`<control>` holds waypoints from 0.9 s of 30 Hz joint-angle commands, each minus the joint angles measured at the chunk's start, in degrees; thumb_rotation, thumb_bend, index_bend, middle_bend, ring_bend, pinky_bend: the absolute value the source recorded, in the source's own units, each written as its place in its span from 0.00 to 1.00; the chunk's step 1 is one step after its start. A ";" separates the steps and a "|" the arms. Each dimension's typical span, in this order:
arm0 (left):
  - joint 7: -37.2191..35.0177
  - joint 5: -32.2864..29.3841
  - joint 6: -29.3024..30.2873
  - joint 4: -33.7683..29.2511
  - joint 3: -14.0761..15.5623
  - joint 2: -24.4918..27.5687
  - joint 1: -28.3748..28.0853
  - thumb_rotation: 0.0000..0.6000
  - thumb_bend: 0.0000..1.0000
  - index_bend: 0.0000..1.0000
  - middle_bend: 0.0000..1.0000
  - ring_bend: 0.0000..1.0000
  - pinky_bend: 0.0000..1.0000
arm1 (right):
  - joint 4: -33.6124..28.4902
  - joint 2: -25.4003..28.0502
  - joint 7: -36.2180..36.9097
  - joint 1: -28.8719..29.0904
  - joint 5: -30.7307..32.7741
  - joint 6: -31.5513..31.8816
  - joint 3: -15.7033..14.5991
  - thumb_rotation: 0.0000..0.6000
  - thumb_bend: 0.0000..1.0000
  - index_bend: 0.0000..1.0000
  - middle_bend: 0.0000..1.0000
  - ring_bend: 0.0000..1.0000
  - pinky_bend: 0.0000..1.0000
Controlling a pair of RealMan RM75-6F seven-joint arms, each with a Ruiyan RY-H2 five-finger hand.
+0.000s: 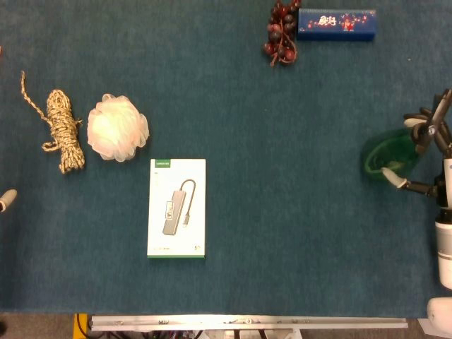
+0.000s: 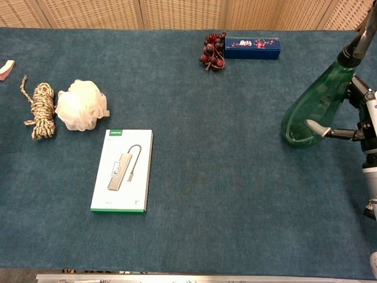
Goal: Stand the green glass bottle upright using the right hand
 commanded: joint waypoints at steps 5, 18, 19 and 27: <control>-0.42 0.32 0.06 0.23 0.10 -0.01 -0.05 1.00 0.00 0.00 0.00 0.00 0.00 | -0.13 0.12 -0.55 -0.25 0.28 -0.04 0.31 1.00 0.20 0.27 0.27 0.13 0.46; -1.32 1.01 0.18 0.73 0.31 -0.02 -0.15 1.00 0.00 0.00 0.00 0.00 0.00 | -0.45 0.63 -1.86 -0.77 0.61 -0.31 0.62 1.00 0.20 0.26 0.25 0.11 0.42; -1.37 1.04 0.18 0.75 0.32 -0.03 -0.17 1.00 0.00 0.00 0.00 0.00 0.00 | -0.48 0.69 -2.04 -0.82 0.63 -0.39 0.62 1.00 0.19 0.26 0.24 0.11 0.40; -1.85 1.44 0.25 1.07 0.45 -0.02 -0.24 1.00 0.00 0.00 0.00 0.00 0.00 | -1.09 1.22 -3.88 -0.99 0.83 -0.80 0.82 1.00 0.15 0.25 0.24 0.08 0.27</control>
